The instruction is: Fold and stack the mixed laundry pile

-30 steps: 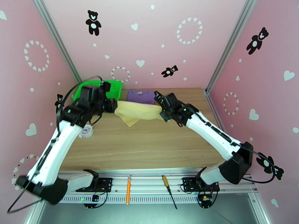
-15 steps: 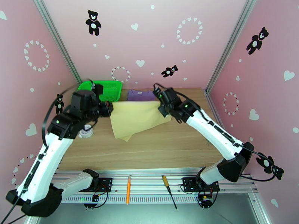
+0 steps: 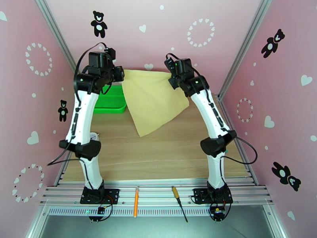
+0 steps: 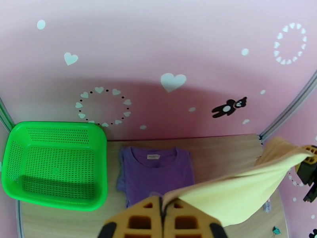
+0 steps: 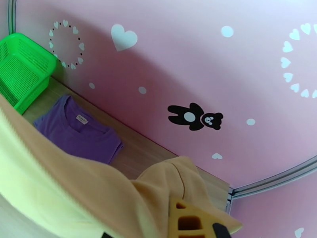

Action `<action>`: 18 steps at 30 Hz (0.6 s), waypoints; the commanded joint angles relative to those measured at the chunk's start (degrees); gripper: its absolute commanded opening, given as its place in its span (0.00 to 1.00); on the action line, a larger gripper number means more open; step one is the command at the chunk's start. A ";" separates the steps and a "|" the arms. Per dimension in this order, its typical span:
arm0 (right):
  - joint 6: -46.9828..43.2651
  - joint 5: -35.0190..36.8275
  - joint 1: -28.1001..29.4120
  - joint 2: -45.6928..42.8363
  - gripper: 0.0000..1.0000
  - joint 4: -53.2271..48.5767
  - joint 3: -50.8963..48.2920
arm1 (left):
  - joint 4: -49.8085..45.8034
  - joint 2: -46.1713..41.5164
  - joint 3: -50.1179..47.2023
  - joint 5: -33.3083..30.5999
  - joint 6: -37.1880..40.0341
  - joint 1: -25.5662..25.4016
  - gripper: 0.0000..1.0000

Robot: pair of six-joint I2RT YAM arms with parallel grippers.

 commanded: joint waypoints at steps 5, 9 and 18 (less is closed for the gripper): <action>4.67 7.60 -5.27 -9.13 0.00 -5.22 -1.31 | 1.56 -11.70 -7.01 -7.99 2.36 6.94 0.00; 6.84 6.04 -4.14 -19.53 0.00 -1.32 -18.05 | 6.32 -24.73 -22.90 -5.19 2.63 6.94 0.00; 18.47 5.31 0.72 -43.60 0.00 14.62 -73.05 | 17.56 -65.25 -80.80 -3.81 -5.40 5.98 0.00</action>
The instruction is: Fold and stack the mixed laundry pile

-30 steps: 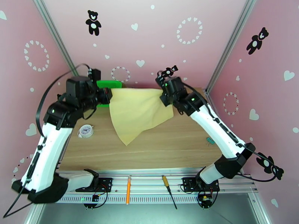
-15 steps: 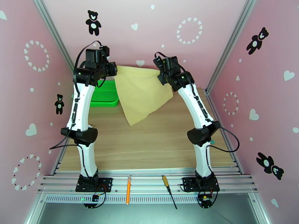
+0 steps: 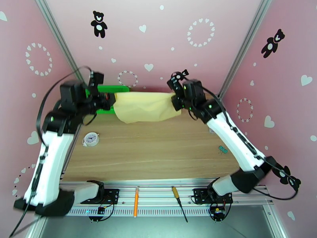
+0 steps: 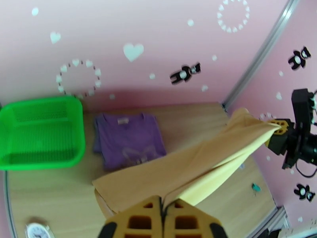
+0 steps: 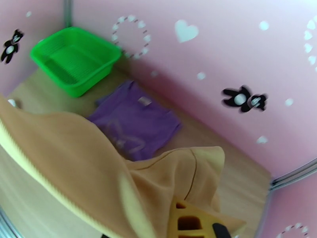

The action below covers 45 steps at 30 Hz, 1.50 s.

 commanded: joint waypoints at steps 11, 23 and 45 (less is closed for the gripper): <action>29.76 15.86 11.87 -4.50 0.00 -4.75 -37.41 | -6.06 -37.13 -43.25 -14.10 -28.69 1.78 0.00; 41.82 14.36 19.35 -6.88 0.00 -26.90 -30.73 | -6.88 -28.39 -39.77 -15.04 -30.50 1.81 0.00; 33.20 4.03 21.06 1.25 0.00 -36.11 -27.27 | -6.58 -22.59 -44.34 -21.00 -32.89 1.80 0.00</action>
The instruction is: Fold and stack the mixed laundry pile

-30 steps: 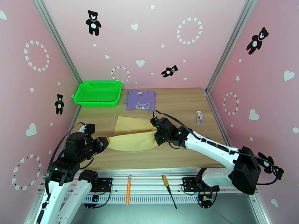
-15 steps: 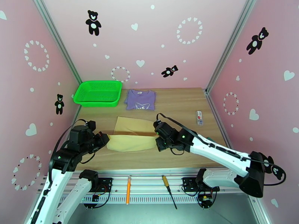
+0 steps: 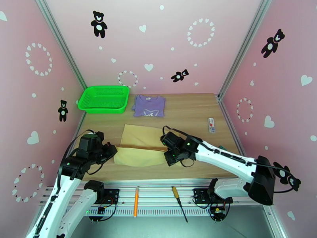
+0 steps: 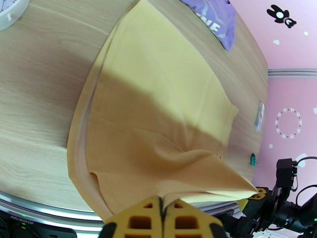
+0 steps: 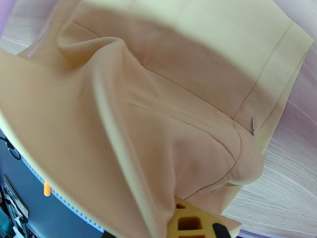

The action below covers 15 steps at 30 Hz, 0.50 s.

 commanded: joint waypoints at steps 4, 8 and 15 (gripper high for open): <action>-9.82 14.87 -4.11 10.50 0.00 -21.80 6.91 | 1.11 6.79 1.96 -20.34 -0.47 2.13 0.00; -16.30 20.99 -6.50 17.72 0.00 -24.11 12.28 | 3.77 13.72 4.57 -22.75 1.22 2.22 0.00; -25.09 33.50 -9.73 29.00 0.00 -25.92 20.22 | 7.74 24.75 8.70 -23.40 2.95 2.40 0.00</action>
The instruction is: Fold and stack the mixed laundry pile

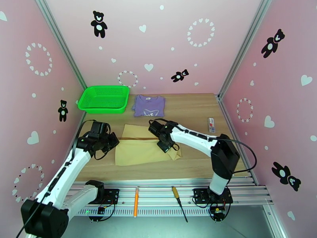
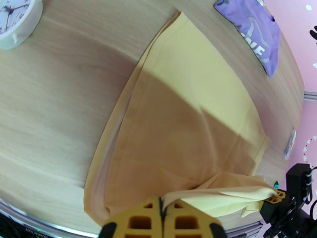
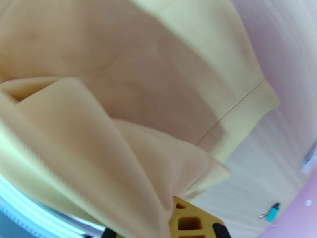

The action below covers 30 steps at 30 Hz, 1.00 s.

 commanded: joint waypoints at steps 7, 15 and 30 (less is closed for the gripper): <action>-12.36 21.53 -6.67 7.94 0.00 -17.17 5.48 | 3.16 11.67 5.71 -17.23 2.18 2.41 0.00; -15.04 22.88 -8.57 11.26 0.00 -14.00 8.35 | 8.78 24.93 7.25 -18.36 1.95 2.40 0.00; -17.61 24.95 -9.77 15.74 0.00 -11.00 12.79 | 12.07 39.80 11.43 -25.05 0.34 2.40 0.00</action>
